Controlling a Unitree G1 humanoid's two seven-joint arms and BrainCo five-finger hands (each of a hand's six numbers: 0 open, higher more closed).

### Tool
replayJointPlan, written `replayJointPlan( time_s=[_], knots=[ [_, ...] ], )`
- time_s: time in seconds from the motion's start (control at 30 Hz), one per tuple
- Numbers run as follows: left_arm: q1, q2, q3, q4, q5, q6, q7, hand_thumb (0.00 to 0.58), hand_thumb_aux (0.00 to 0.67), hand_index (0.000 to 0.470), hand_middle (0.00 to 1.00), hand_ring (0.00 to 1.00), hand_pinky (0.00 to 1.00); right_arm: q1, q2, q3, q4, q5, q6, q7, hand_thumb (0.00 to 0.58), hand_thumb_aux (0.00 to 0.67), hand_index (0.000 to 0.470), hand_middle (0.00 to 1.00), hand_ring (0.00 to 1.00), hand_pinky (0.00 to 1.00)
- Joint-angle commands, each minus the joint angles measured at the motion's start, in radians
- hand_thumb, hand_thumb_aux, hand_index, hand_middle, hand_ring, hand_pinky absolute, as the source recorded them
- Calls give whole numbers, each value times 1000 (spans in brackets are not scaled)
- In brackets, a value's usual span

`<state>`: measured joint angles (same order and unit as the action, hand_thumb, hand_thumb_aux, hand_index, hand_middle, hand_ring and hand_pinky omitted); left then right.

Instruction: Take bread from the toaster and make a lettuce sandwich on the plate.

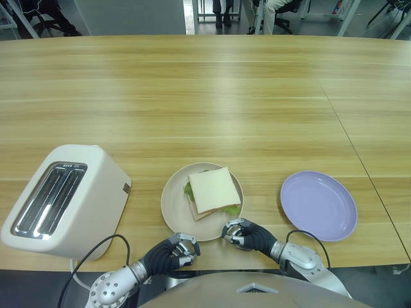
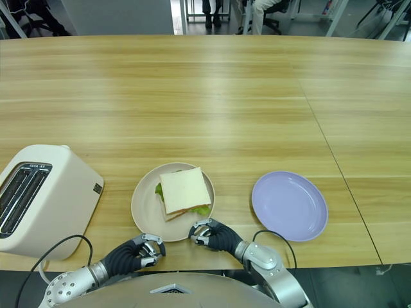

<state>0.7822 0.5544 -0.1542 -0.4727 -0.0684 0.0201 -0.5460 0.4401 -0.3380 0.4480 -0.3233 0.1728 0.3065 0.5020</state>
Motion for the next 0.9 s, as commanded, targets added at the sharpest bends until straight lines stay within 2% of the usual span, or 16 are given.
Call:
replayJointPlan(
  time_s=[0.03,0.4,0.63,0.9],
  knots=[
    [14,9,-8,-5,13,36,-2,580,670,460,1000,1000,1000,31,-7,10,7,-7,45,-13,580,670,460,1000,1000,1000],
    [-131,-96,-50,48,103,158,109,580,670,460,1000,1000,1000,-17,51,-10,34,-15,47,-55,580,670,460,1000,1000,1000],
    [-216,-132,-103,51,154,223,139,580,670,460,1000,1000,1000,-116,123,-30,130,-40,32,-111,580,670,460,1000,1000,1000],
    [-342,-172,-94,110,169,264,175,580,670,460,1000,1000,1000,-248,196,-65,291,-60,-21,-138,580,670,460,1000,1000,1000]
  ],
)
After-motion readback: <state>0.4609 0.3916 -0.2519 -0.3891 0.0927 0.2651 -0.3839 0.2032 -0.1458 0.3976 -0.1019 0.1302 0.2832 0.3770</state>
